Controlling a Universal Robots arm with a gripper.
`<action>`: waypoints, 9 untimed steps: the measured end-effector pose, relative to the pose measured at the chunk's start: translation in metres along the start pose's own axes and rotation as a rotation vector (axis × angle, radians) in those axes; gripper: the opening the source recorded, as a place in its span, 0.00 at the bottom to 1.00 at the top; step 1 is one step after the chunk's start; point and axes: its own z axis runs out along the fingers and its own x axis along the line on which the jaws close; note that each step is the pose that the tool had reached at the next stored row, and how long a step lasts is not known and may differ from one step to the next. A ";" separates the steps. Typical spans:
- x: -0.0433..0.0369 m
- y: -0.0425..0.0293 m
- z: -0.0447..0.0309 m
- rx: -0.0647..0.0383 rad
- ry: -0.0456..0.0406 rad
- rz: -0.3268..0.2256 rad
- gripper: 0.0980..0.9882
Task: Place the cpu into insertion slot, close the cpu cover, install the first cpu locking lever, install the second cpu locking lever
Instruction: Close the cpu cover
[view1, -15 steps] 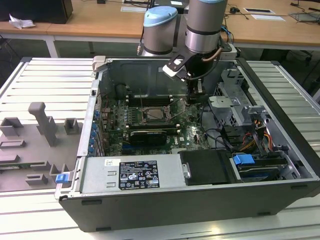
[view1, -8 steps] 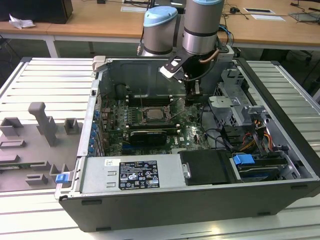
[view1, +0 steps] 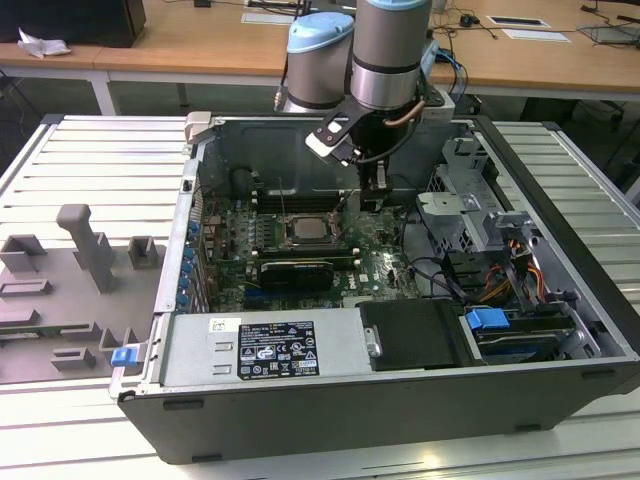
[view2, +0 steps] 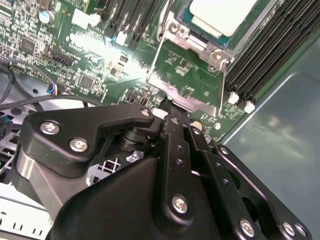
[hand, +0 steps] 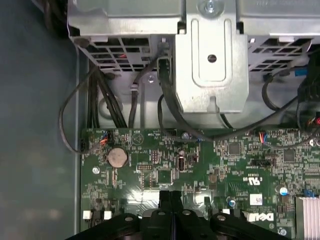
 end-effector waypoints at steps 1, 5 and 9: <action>0.0000 -0.0013 0.0001 0.000 -0.0001 0.000 0.01; -0.0001 -0.0068 0.0007 0.000 0.0000 0.000 0.01; -0.0001 -0.0130 0.0007 0.000 0.0000 0.000 0.01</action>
